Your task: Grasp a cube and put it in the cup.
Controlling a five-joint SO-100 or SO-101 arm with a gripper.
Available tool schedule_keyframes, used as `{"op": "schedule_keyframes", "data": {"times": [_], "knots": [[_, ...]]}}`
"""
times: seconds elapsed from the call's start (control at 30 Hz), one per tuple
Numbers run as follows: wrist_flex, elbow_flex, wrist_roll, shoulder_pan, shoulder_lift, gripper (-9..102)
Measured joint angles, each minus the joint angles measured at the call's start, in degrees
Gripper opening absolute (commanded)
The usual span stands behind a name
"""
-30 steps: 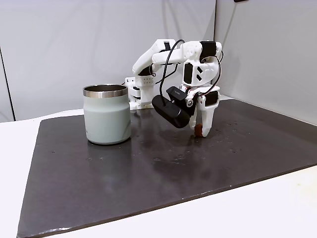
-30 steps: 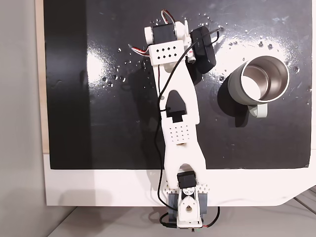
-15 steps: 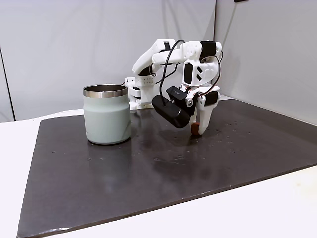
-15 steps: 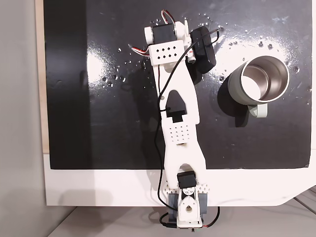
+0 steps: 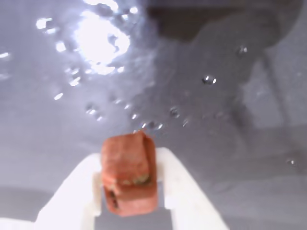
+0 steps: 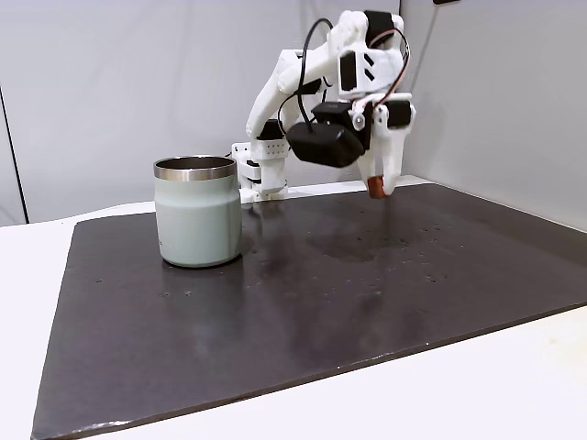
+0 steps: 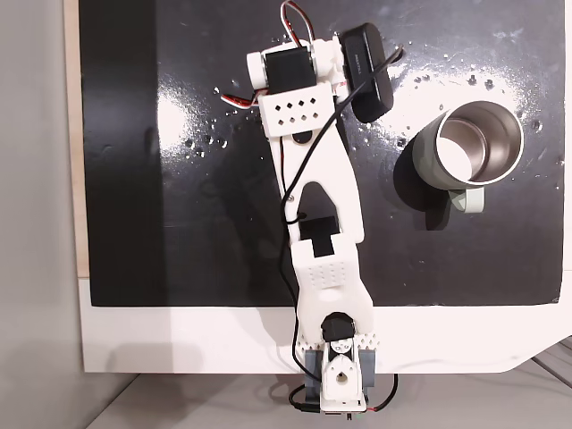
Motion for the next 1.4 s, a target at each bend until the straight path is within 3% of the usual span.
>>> {"op": "schedule_keyframes", "data": {"times": [0.43, 0.77, 1.4], "knots": [[0.18, 3.69, 1.41, 3.69, 17.23, 4], [0.26, 4.48, 1.58, 7.38, 19.69, 4], [0.35, 4.22, -2.2, 38.06, 26.98, 2]]}}
